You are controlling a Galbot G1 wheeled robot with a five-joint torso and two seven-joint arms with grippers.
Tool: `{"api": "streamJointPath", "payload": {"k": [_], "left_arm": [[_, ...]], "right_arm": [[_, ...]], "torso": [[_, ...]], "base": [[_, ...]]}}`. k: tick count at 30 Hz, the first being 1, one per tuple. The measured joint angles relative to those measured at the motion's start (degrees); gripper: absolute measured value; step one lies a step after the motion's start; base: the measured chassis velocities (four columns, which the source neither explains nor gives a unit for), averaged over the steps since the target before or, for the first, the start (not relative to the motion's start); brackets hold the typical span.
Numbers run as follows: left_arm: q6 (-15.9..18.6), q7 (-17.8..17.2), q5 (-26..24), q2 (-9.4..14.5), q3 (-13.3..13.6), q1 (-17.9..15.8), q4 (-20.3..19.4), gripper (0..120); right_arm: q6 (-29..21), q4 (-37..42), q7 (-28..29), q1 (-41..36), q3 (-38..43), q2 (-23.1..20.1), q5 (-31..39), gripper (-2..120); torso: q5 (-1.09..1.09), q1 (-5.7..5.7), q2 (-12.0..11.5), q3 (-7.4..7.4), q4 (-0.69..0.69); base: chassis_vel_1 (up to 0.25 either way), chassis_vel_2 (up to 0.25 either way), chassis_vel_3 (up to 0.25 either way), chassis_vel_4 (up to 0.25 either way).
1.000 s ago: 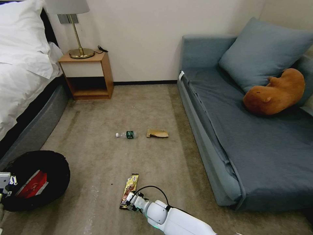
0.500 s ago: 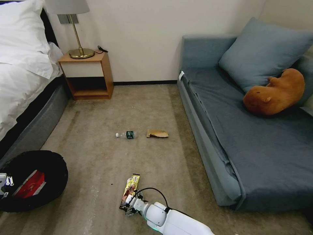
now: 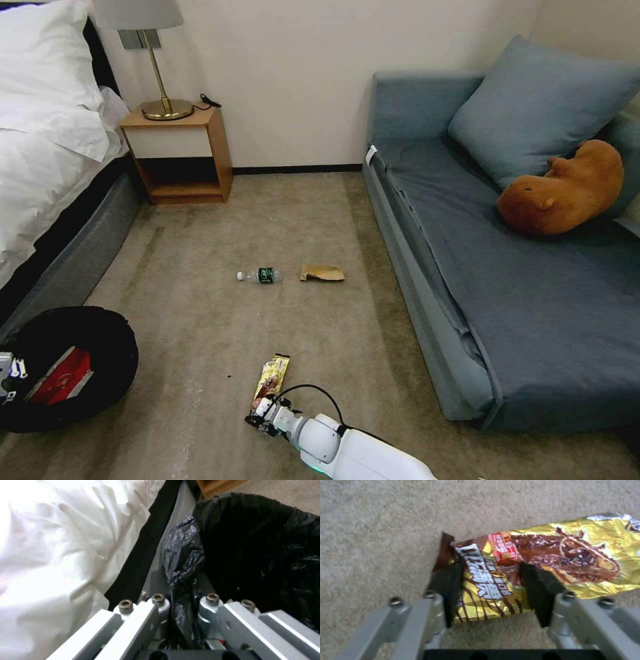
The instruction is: Pick up the trash bin, then pick up the garbage on the floor and place it into the trash bin.
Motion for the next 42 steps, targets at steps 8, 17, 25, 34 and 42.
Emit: {"api": "streamJointPath", "payload": {"k": [8, 17, 25, 34, 42], "left_arm": [[-0.2, 0.0, -0.7, 0.7, 0.2, -0.5, 0.9, 5], [-0.9, 0.1, -1.2, 1.4, 0.6, -0.8, 2.1, 5], [-1.1, 0.1, -1.4, 1.3, 0.9, -0.9, 2.1, 5], [-3.2, 1.5, -2.2, 0.5, 3.3, -1.4, 0.6, 5], [-4.9, 2.3, -2.2, -0.1, 8.3, -5.4, -0.3, 5]], "right_arm": [[0.0, -0.9, -0.1, 0.1, 0.1, 0.3, 0.1, 17], [0.0, -1.9, -0.2, 0.0, 0.9, 1.1, 0.1, 0], [-0.1, -0.6, -0.1, 0.4, 1.7, 0.4, 0.6, 0], [-1.7, 11.6, 0.2, 4.8, 1.8, -3.7, 5.2, 0], [-3.4, 24.9, 0.5, 8.9, 1.8, -6.7, 15.6, 0]], "torso": [[-0.01, 0.0, 0.0, 0.0, -0.01], [-0.03, 0.0, 0.0, 0.0, -0.02], [-0.04, 0.0, 0.0, 0.01, -0.02], [-0.03, 0.0, 0.0, 0.01, -0.01], [-0.01, 0.0, 0.0, 0.01, -0.01]], "base": [[0.0, 0.0, 0.0, 0.0], [0.0, 0.0, 0.0, 0.0], [0.0, 0.0, 0.0, 0.0], [0.0, 0.0, 0.0, 0.0], [0.0, 0.0, 0.0, 0.0]]}}
